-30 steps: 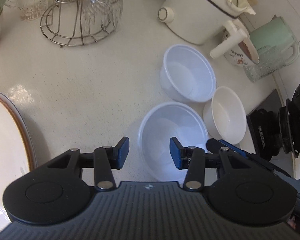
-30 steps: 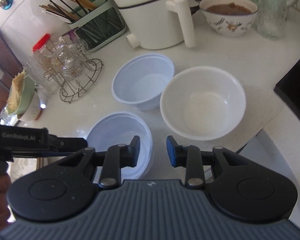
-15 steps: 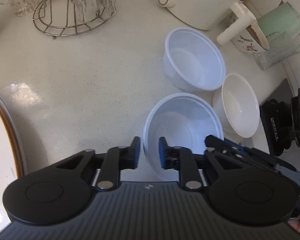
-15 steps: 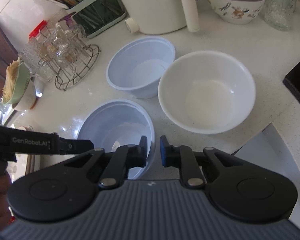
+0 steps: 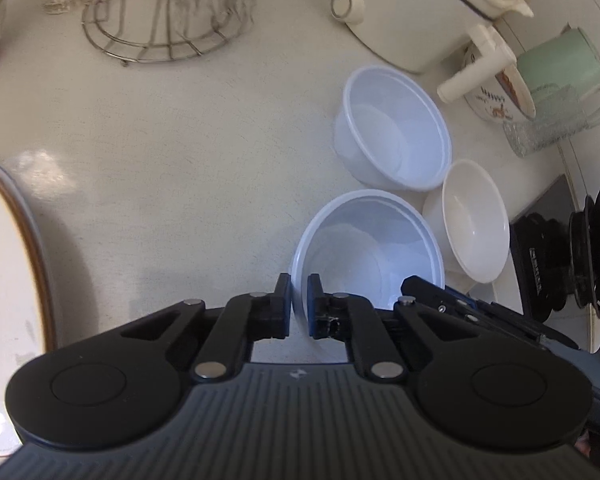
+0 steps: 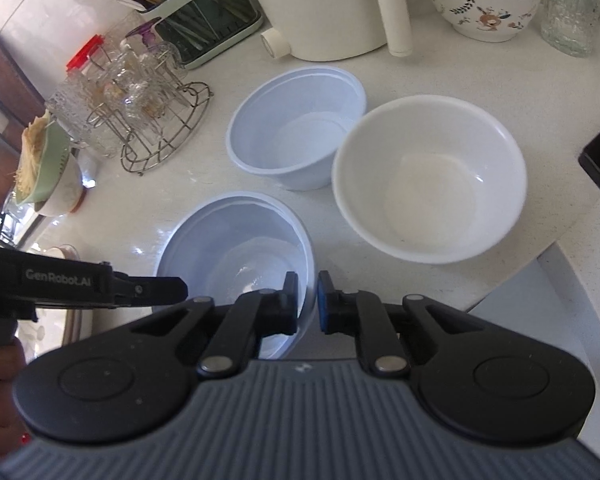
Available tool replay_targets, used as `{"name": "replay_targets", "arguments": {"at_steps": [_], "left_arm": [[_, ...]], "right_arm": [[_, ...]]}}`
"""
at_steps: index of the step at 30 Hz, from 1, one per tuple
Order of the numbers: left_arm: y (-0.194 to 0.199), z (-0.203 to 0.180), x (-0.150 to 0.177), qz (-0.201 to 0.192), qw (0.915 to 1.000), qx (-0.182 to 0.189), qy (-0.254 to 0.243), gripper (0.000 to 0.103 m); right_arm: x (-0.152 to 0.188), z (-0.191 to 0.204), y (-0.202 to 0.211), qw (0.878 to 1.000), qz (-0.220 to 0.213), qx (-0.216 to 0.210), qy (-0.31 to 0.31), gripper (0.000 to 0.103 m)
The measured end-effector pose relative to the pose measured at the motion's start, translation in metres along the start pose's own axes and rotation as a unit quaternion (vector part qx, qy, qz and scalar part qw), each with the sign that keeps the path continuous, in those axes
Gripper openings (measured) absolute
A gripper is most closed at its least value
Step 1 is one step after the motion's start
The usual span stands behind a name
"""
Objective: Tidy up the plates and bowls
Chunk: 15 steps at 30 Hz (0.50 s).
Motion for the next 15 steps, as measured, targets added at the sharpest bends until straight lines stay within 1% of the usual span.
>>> {"name": "replay_targets", "arguments": {"at_steps": [8, 15], "left_arm": [[0.018, 0.021, -0.009, -0.042, 0.9986, -0.027, 0.018, 0.009], [0.027, 0.041, -0.013, -0.055, 0.9965, -0.05, 0.037, 0.009]], "right_arm": [[-0.007, 0.028, -0.009, 0.999, 0.007, -0.032, 0.037, 0.013], [-0.011, 0.048, -0.02, 0.997, 0.014, -0.052, 0.062, 0.013]]}}
Point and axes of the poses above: each gripper's, at about its wrist camera, not at the fingertips, and y roughly against the way its jaws point, z to its left, x to its underside, the point moved 4 cm from there along -y, roughly the way its jaws point, and after that the axes turned 8 degrees about -z, right-handed, at the moved point
